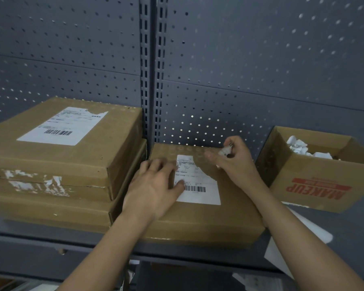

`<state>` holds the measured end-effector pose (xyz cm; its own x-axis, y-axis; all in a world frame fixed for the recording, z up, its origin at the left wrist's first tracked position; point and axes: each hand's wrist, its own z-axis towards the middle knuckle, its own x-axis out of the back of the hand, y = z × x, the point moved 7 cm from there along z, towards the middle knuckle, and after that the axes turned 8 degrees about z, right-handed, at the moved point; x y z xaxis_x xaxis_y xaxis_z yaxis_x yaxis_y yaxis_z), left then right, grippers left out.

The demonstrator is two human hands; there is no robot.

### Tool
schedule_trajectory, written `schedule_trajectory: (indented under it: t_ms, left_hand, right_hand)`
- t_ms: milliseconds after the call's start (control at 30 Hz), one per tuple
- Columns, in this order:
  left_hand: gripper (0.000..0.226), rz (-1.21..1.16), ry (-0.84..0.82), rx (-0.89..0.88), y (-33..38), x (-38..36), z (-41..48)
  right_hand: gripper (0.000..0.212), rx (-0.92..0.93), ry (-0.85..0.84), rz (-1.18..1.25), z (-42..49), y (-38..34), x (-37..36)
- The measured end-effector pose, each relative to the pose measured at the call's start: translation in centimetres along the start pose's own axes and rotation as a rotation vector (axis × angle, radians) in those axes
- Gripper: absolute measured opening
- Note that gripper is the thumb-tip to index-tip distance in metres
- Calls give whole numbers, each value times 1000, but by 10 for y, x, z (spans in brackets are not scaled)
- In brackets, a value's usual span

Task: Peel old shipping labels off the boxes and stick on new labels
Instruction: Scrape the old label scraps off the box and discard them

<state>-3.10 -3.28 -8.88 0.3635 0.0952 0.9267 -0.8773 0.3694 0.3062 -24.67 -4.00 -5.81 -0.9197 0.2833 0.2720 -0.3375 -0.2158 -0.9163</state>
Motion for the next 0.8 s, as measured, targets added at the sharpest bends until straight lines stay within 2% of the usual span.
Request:
schedule_trajectory:
  t_ms: [67,200,367,500,667,800]
  left_hand:
    - [50,-5,-3,2,0,0,0]
    - [50,-4,-1,-3,0,1,0]
    - [51,-13,0,-8,1,2,-1]
    - [52,6,8,-11,4,3,-1]
    - [47,66,2,6,7,5,1]
    - [47,68,-24,40,9,2,0]
  right_hand:
    - [35,8,-17,-80,-2,-1,3]
    - [6,39,-116,-35,-9,-9,8]
    - [30,9,-244,-165,-21,-12,14]
    - [21,-80,-391,-377,-36,-7,13]
    - [7,-43,-371,-499,-38,-10,14]
    - [17,-19,-355,-529,-32,-15,10]
